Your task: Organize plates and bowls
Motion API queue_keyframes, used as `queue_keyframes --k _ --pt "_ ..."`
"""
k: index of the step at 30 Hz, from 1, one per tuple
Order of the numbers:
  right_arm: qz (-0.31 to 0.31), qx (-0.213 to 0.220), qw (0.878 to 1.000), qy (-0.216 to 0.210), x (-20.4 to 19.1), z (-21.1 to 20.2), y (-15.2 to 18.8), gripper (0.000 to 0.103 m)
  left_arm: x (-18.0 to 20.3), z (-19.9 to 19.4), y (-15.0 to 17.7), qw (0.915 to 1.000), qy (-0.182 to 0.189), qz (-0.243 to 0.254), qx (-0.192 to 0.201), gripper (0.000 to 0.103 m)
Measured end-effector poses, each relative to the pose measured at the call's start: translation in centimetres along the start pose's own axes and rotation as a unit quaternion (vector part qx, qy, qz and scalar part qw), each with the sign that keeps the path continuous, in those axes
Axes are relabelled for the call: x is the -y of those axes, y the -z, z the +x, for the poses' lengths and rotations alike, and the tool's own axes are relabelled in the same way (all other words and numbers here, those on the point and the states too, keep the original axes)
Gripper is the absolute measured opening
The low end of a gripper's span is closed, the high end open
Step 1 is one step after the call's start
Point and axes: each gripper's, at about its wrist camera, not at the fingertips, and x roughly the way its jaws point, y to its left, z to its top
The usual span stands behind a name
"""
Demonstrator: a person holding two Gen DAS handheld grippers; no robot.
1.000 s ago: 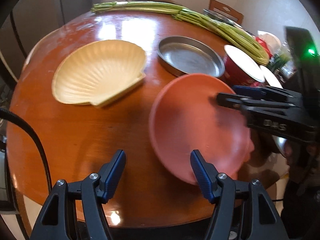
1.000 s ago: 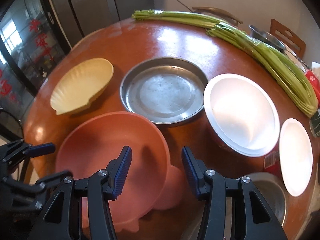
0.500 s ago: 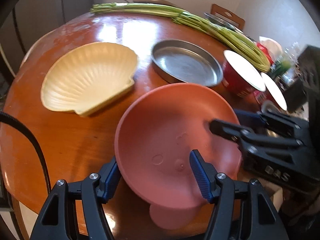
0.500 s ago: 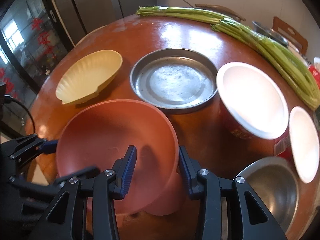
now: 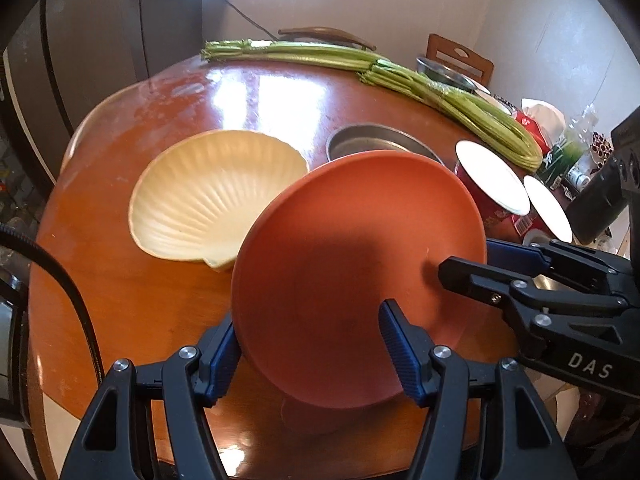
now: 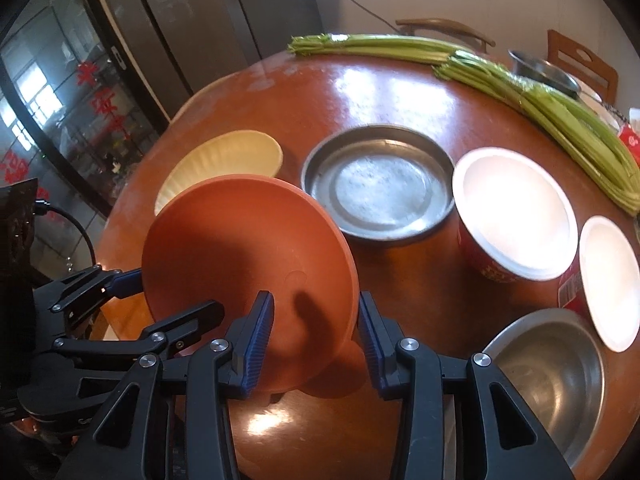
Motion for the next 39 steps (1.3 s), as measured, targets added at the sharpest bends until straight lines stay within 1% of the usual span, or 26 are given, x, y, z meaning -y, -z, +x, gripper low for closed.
queue_keyframes --k 4,12,17,22,31,36,39 --pt "-0.009 0.010 1.000 -0.005 -1.0 -0.8 -0.7 0.044 -0.6 -1.0 -0.4 0.9999 -0.004 -0.002 0.012 0.065" --pt "-0.026 0.032 0.999 -0.017 -3.6 -1.9 -2.6 0.044 -2.4 -2.8 -1.6 0.9989 -0.024 -0.006 0.039 0.065" --pt "-0.053 0.049 0.997 -0.003 -5.7 -2.5 -4.8 0.044 -3.8 -3.9 -2.9 0.9981 -0.031 -0.010 0.052 0.065" --pt "-0.077 0.069 0.995 0.006 -7.7 -3.1 -6.8 0.044 -5.4 -5.5 -4.6 0.9963 -0.041 -0.010 0.075 0.065" --pt "-0.079 0.077 0.994 -0.015 -9.3 -2.8 -9.7 0.044 -7.5 -6.4 -6.9 0.9949 -0.049 -0.016 0.087 0.065" --pt "-0.092 0.079 0.993 -0.012 -10.1 -2.5 -11.3 0.044 -8.5 -6.8 -7.9 0.9940 -0.048 -0.026 0.095 0.065" --pt "-0.096 0.077 0.992 -0.017 -10.3 -1.9 -11.9 0.044 -9.1 -6.5 -8.3 0.9936 -0.052 -0.032 0.095 0.065"
